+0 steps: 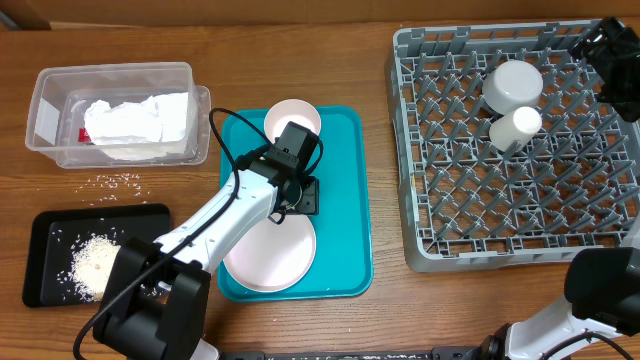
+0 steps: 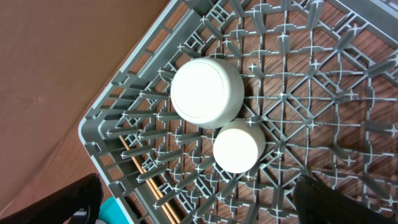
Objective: Sort waste into correct bins and load items into the dishwasher
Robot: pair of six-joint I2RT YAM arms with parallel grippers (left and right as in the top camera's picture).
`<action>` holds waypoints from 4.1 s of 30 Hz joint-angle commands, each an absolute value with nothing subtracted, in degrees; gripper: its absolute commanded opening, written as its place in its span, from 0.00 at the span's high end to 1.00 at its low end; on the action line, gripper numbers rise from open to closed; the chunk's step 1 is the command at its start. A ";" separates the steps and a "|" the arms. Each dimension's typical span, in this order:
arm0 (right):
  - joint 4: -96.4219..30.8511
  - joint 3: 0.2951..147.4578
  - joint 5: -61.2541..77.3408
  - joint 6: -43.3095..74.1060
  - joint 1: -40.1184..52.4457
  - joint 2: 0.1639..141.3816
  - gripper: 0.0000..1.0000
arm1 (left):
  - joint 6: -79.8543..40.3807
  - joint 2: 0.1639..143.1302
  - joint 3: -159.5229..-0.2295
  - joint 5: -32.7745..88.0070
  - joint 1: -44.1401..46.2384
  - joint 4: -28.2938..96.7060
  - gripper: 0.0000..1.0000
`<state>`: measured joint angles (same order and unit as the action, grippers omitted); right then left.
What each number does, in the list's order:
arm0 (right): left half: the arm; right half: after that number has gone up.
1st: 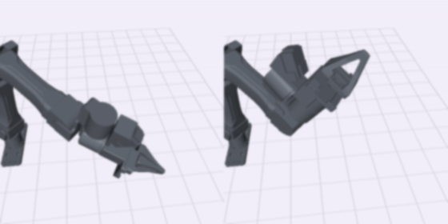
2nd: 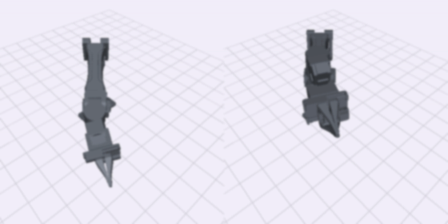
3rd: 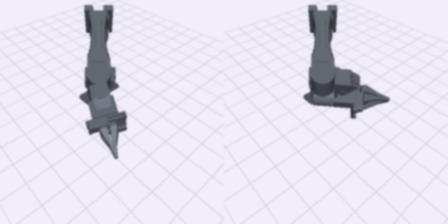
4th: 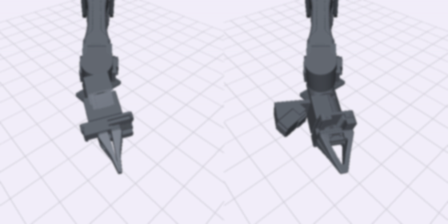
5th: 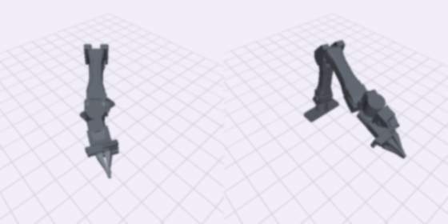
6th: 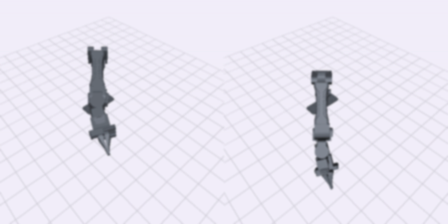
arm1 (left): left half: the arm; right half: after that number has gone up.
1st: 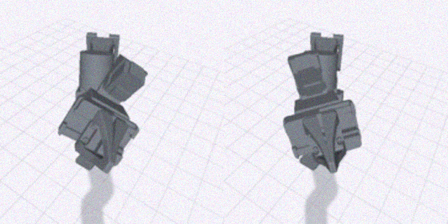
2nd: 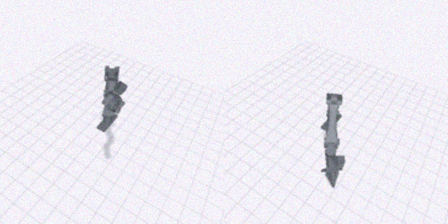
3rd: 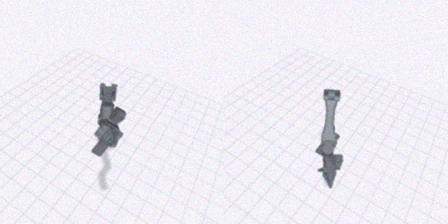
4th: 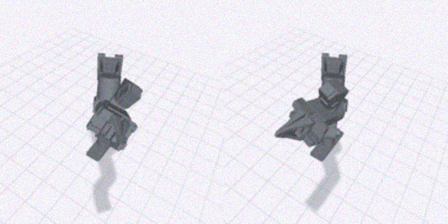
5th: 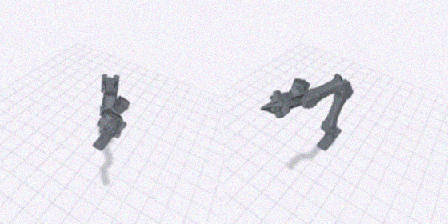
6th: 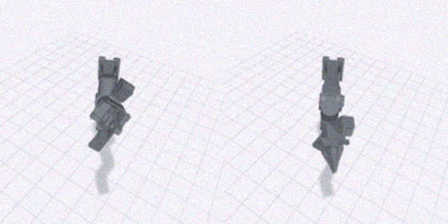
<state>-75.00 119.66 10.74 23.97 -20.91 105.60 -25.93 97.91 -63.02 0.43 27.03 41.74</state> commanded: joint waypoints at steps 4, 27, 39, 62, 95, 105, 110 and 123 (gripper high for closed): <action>-74.70 120.07 11.03 24.05 -20.64 105.45 0.00 | -21.82 100.01 -62.74 -1.32 29.80 42.44 0.39; -74.70 120.07 11.03 24.05 -20.64 105.45 0.00 | -28.29 103.02 -62.72 -9.56 39.11 41.76 0.33; -74.70 120.07 11.03 24.05 -20.64 105.45 0.00 | -38.04 105.08 -62.81 -9.58 39.03 48.12 0.35; -74.70 120.07 11.03 24.05 -20.64 105.45 0.00 | -39.83 105.65 -62.35 -8.43 39.03 47.27 0.59; -74.70 120.07 11.03 24.05 -20.64 105.45 0.00 | -23.00 101.58 -78.28 -15.42 30.94 34.87 0.72; -74.70 120.07 11.03 24.05 -20.64 105.45 0.00 | -26.41 90.37 -97.32 -17.10 19.40 57.30 0.68; -74.70 120.07 11.03 24.05 -20.64 105.45 0.00 | -33.74 85.56 -97.89 -16.80 5.19 62.17 0.59; -68.79 120.07 13.41 24.12 -20.64 105.45 0.00 | -42.48 87.55 -97.34 -9.58 -27.38 77.84 0.00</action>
